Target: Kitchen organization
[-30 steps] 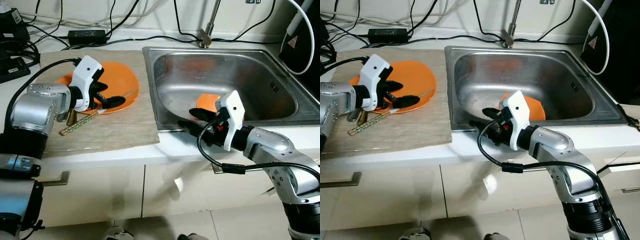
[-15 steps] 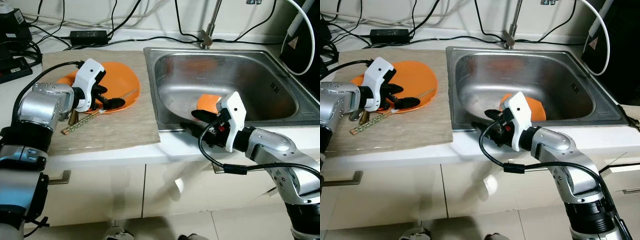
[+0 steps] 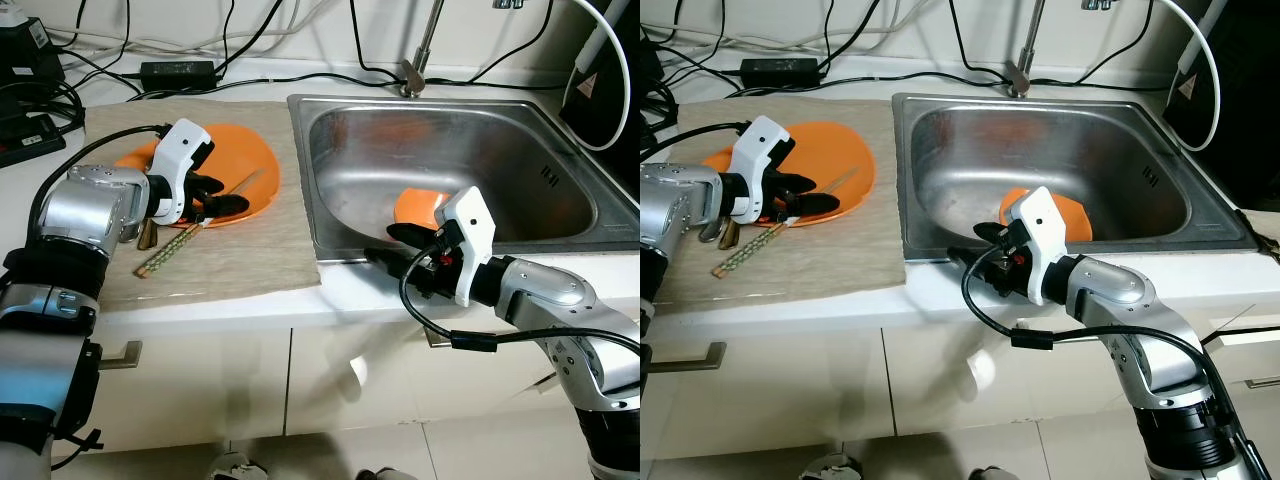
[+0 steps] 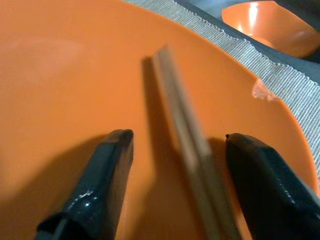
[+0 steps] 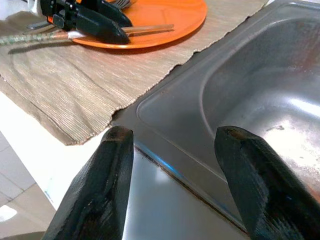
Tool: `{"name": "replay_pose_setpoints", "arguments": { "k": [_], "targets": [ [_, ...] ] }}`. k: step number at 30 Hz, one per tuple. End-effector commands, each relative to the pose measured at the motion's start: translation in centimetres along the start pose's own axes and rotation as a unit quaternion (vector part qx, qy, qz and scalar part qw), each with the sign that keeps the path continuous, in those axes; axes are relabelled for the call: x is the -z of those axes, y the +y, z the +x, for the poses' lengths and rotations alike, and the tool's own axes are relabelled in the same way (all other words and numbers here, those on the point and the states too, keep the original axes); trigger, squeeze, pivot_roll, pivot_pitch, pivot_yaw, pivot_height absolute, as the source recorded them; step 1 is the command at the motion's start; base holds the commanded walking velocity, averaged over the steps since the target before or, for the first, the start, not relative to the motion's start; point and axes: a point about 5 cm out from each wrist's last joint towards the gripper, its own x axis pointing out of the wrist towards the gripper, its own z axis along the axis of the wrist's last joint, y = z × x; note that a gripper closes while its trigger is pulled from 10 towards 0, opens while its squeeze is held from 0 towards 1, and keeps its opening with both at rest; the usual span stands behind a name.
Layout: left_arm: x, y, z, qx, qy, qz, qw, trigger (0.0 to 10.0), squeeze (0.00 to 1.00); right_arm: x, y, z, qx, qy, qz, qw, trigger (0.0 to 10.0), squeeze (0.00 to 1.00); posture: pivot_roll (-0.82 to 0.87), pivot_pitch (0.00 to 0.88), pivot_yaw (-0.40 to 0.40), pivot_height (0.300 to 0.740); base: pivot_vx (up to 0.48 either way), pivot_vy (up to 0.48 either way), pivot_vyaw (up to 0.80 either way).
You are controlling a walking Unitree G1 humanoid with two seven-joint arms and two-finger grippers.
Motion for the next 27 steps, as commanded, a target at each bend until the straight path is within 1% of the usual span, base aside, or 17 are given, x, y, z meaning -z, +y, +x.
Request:
{"name": "replay_pose_setpoints", "arguments": {
  "k": [1,10,17,20,21,22,23,27],
  "targets": [
    [1.3,-0.2,0.5,0.008,0.034,-0.014,0.999,0.0,0.00,-0.1,0.0,-0.2,0.001,0.005,-0.007,1.000,10.0,0.00,0.04,0.056,-0.055,0.740,0.000,0.000,0.00],
    [1.4,-0.3,0.6,0.012,0.029,-0.017,0.999,0.0,0.00,0.2,-0.2,-0.2,0.011,0.008,-0.009,1.000,10.0,0.00,0.04,0.046,-0.052,0.740,0.000,0.000,0.00],
    [1.0,-0.1,0.6,-0.002,0.017,-0.017,1.000,0.0,0.00,0.2,-0.5,-0.2,0.022,0.012,-0.014,1.000,10.0,0.00,0.04,0.033,-0.051,0.740,0.000,0.000,0.00],
    [0.7,-0.1,0.6,-0.003,0.008,-0.018,1.000,0.0,0.00,0.3,-0.6,-0.3,0.027,0.011,-0.014,0.999,10.0,0.00,0.04,0.027,-0.050,0.740,0.000,0.000,0.00],
    [0.2,-0.1,0.5,-0.004,-0.006,-0.020,1.000,0.0,0.00,0.2,-0.7,-0.3,0.033,0.008,-0.014,0.999,10.0,0.00,0.04,0.023,-0.050,0.740,0.000,0.000,0.00],
    [0.2,-0.1,0.5,-0.004,-0.006,-0.020,1.000,0.0,0.00,0.2,-0.7,-0.3,0.033,0.008,-0.014,0.999,10.0,0.00,0.04,0.023,-0.050,0.740,0.000,0.000,0.00],
    [-0.4,-0.1,0.4,-0.003,-0.022,-0.024,0.999,0.0,0.00,0.2,-0.8,-0.3,0.039,0.006,-0.014,0.999,10.0,0.00,0.04,0.020,-0.049,0.740,0.000,0.000,0.00],
    [-1.2,-0.1,0.1,0.000,-0.040,-0.029,0.999,0.0,0.00,0.0,-1.0,-0.3,0.047,0.000,-0.012,0.999,10.0,0.00,0.03,0.015,-0.050,0.740,0.000,0.000,0.00]
  ]
}}
